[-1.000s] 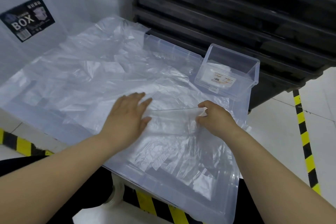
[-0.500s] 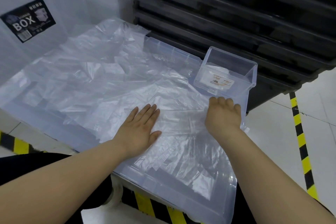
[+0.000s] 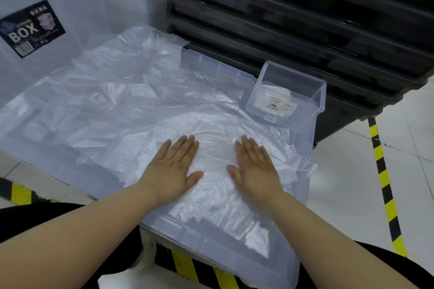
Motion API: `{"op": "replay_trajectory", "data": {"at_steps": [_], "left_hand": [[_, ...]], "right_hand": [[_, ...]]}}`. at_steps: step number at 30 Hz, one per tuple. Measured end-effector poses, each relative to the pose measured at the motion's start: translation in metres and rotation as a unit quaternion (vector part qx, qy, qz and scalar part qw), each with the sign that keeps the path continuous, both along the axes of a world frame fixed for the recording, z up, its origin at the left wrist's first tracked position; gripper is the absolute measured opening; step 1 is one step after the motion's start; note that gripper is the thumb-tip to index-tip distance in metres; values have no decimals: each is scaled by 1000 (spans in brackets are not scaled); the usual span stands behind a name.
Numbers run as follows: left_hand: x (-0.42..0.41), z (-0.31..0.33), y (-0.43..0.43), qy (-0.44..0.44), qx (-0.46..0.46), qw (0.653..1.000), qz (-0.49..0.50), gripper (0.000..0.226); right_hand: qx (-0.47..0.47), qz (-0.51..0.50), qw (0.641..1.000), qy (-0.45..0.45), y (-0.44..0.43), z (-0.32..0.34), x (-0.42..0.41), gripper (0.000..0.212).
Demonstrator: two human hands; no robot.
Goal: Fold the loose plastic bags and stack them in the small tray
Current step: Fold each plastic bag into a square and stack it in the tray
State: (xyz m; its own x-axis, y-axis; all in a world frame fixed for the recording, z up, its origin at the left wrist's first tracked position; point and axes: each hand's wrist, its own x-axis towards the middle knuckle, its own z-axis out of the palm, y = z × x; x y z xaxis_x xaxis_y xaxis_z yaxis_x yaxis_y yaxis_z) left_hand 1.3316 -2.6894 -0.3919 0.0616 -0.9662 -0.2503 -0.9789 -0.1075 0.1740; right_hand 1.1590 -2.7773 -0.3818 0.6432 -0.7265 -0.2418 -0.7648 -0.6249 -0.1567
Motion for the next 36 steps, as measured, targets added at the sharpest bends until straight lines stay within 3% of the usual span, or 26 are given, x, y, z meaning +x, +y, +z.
{"op": "replay_trajectory", "data": {"at_steps": [3, 7, 9, 12, 15, 20, 26, 31, 36], "left_hand": [[2, 7, -1, -2, 8, 1000, 4, 120], [13, 27, -10, 33, -42, 997, 51, 74], [21, 34, -16, 44, -51, 994, 83, 55], [27, 38, -21, 43, -9, 992, 116, 53], [27, 36, -23, 44, 19, 992, 118, 52], [24, 36, -22, 74, 70, 988, 120, 49], [26, 39, -22, 66, 95, 987, 110, 20], [35, 56, -21, 216, 54, 967, 124, 29], [45, 90, -17, 387, -22, 901, 195, 15]], "right_hand": [[11, -49, 998, 24, -12, 11, -14, 57], [-53, -62, 997, -7, -29, 23, -18, 40], [-59, -56, 995, -59, -31, 31, -11, 38], [-41, 1, 995, -95, -27, 35, 9, 40], [-20, 56, 997, -57, -20, 28, 22, 44], [13, 54, 998, -10, -21, 28, 27, 49], [40, 43, 998, -12, -20, 34, 25, 29], [96, 82, 992, -30, -21, 43, 23, 21], [323, 9, 940, -111, -27, 66, 19, 17]]}}
